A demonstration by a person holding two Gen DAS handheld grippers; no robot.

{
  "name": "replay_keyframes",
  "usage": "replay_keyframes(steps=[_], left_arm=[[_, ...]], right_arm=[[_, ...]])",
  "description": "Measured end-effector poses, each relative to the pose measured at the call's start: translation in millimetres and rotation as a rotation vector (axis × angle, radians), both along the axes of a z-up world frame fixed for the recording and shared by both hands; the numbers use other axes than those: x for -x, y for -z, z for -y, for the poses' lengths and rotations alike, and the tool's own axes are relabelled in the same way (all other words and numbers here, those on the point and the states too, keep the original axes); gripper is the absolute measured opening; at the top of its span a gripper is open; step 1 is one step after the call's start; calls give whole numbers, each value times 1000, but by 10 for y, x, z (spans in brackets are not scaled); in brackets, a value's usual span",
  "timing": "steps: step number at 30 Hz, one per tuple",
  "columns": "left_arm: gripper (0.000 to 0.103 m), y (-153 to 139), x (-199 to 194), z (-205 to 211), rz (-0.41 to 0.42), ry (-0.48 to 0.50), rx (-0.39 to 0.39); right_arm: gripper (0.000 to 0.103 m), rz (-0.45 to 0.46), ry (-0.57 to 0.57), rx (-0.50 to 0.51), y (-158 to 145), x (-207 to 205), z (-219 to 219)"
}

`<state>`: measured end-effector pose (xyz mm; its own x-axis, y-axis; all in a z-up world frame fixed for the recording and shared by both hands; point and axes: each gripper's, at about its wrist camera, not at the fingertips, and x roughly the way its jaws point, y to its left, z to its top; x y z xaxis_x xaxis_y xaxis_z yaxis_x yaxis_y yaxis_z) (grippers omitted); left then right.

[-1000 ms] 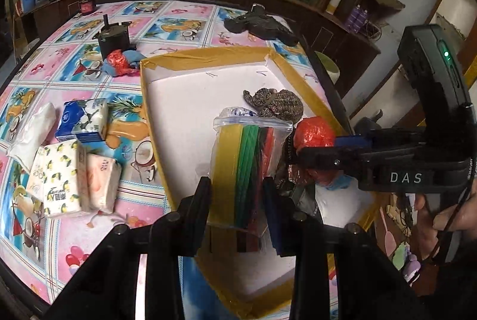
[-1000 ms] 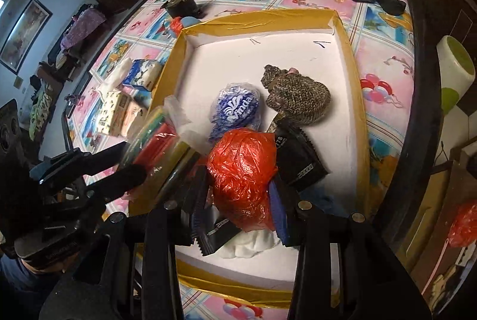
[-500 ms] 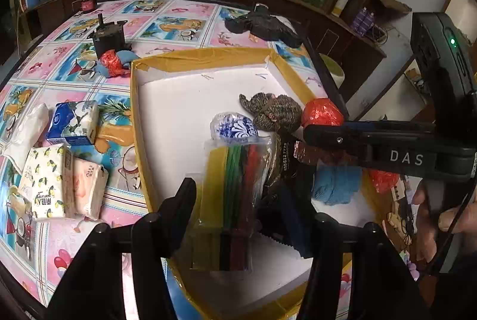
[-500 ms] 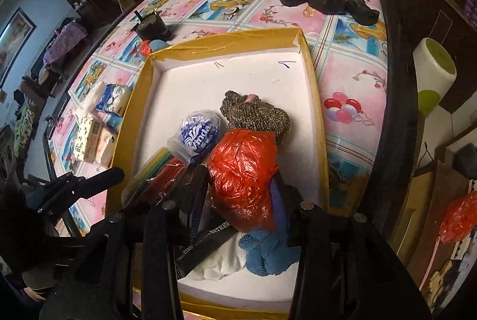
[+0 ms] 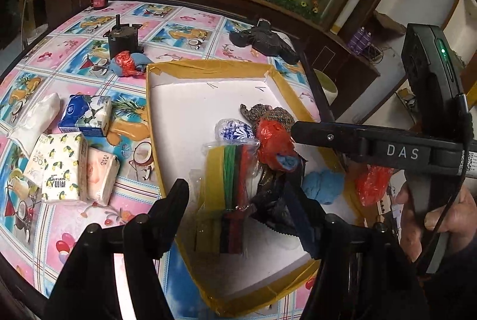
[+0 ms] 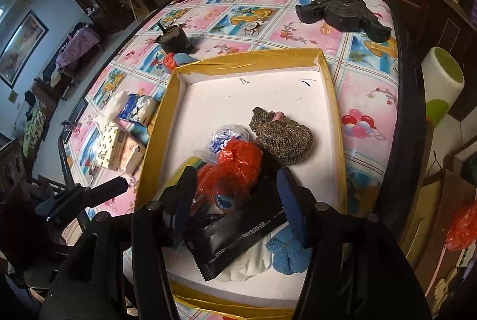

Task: Organize soft objects
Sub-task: 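Open both grippers in the tray, then grasp the lemon-print tissue pack with the left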

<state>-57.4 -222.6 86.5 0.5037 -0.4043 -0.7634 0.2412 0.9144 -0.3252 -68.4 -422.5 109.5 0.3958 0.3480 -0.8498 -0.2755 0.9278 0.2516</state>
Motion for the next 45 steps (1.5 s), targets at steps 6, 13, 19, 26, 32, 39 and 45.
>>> replay_keyframes(steps=[6, 13, 19, 26, 32, 39, 45], left_arm=[[67, -42, 109, -180, 12, -47, 11], [67, -42, 335, -642, 25, -172, 26], [67, 72, 404, -1149, -14, -296, 41], [68, 171, 107, -1561, -60, -362, 8], [68, 381, -265, -1427, -121, -275, -69], [52, 626, -546, -1263, -139, -231, -179], [52, 617, -231, -1579, -152, -266, -127]], right_arm=[[56, -99, 21, -57, 90, 33, -62], [56, -38, -55, -34, -106, 130, -430], [56, 80, -205, -88, -407, 187, -915], [56, -66, -133, -134, -103, 151, -1025], [56, -74, -113, -108, -54, 229, -990], [56, -83, -129, -89, -21, 298, -974], [56, -82, -219, -67, 5, 218, -1245]])
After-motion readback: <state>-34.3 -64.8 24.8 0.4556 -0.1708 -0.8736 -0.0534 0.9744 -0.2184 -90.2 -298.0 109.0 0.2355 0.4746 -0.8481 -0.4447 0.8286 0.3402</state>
